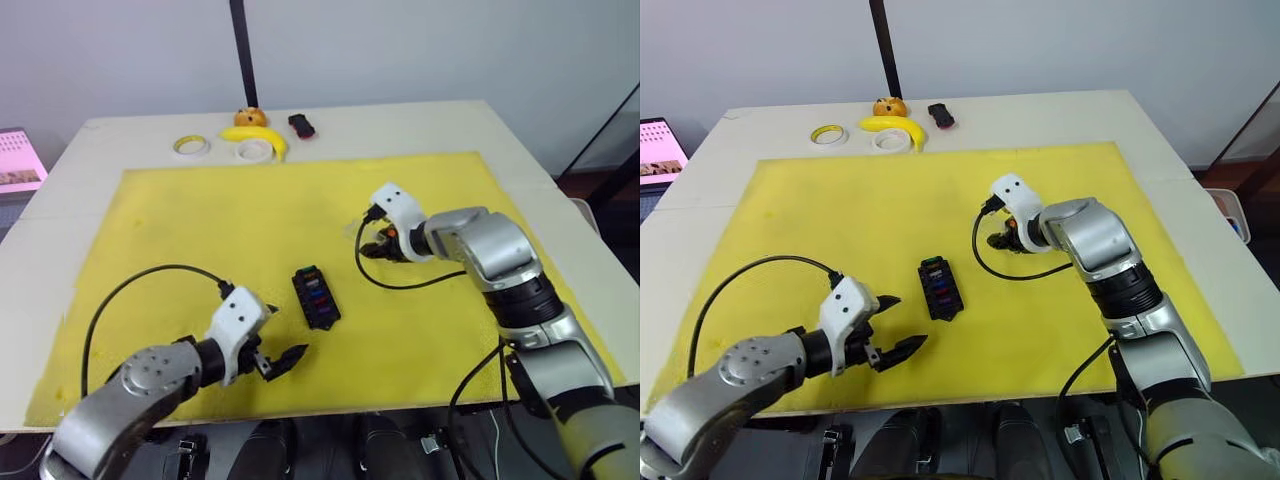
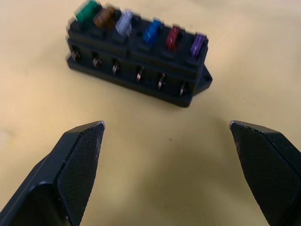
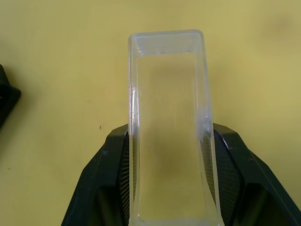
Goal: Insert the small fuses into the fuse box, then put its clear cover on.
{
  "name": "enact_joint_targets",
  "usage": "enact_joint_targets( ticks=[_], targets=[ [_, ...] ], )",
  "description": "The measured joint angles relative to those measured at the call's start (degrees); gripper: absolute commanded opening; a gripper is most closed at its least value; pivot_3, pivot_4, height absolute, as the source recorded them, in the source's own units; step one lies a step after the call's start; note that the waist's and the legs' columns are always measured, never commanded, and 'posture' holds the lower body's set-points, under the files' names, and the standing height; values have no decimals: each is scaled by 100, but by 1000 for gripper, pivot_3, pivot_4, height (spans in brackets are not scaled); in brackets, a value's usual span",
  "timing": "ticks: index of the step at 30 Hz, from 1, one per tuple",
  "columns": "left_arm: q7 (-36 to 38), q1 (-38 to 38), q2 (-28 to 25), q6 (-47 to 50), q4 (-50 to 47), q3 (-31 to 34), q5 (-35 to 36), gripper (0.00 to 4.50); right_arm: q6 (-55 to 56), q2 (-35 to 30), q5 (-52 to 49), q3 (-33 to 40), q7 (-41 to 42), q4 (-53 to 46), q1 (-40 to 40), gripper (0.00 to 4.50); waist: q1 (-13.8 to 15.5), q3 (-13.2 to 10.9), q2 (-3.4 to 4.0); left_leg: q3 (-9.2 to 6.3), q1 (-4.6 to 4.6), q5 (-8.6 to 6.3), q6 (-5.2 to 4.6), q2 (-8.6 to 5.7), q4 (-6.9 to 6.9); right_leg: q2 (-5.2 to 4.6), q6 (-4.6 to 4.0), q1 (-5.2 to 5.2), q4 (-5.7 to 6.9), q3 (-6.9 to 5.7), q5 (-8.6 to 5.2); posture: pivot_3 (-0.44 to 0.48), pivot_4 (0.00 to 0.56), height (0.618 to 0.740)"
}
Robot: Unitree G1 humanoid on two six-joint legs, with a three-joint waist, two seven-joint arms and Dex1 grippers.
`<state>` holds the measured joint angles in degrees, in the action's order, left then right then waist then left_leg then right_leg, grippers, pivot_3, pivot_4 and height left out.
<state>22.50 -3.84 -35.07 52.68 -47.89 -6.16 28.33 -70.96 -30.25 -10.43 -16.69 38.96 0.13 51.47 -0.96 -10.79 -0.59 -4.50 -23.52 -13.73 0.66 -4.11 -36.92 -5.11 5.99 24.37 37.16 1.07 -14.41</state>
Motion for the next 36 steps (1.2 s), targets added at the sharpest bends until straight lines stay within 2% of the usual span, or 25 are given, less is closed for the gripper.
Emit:
enact_joint_targets(
  ticks=[4,7,12,23,30,36],
  targets=[
    [-524,-10,361,180,-58,-343,-268,4500,6,3,-67,-21,61,-56,133,1698,23,0,0,0,0,0,-1,-2,-3,3,0,-3,-2,-1,0,0,150,740],
    [-910,16,834,287,-62,-614,-410,4500,9,0,-115,-113,112,-110,133,1698,30,0,-1,0,0,-1,-2,-3,-5,2,0,-6,-4,-1,0,0,150,740],
    [-1297,94,1306,328,30,-951,-640,4500,-2,-42,-126,-116,146,-166,133,1698,42,0,-1,-1,0,-1,-2,-5,-6,2,0,-8,-5,-4,0,0,150,740],
    [-1633,397,1853,153,553,-1324,-1169,4500,-122,-225,-200,-111,130,-474,130,1698,45,1,-1,-1,0,-1,-2,-5,-10,2,0,-11,-6,-8,-1,0,150,740],
    [-1475,383,1706,-35,622,-1230,-1208,4500,-119,-227,-224,-111,74,-613,73,1698,21,1,-1,-1,0,-1,-2,-2,-9,4,0,-10,-5,-8,-1,0,150,740],
    [-1014,238,1168,-220,565,-657,-1128,4500,-100,-225,-235,-111,65,-665,42,1698,-28,1,-1,-1,4,-1,-2,9,-5,7,-2,-5,-3,-5,-1,0,150,740]
  ],
)
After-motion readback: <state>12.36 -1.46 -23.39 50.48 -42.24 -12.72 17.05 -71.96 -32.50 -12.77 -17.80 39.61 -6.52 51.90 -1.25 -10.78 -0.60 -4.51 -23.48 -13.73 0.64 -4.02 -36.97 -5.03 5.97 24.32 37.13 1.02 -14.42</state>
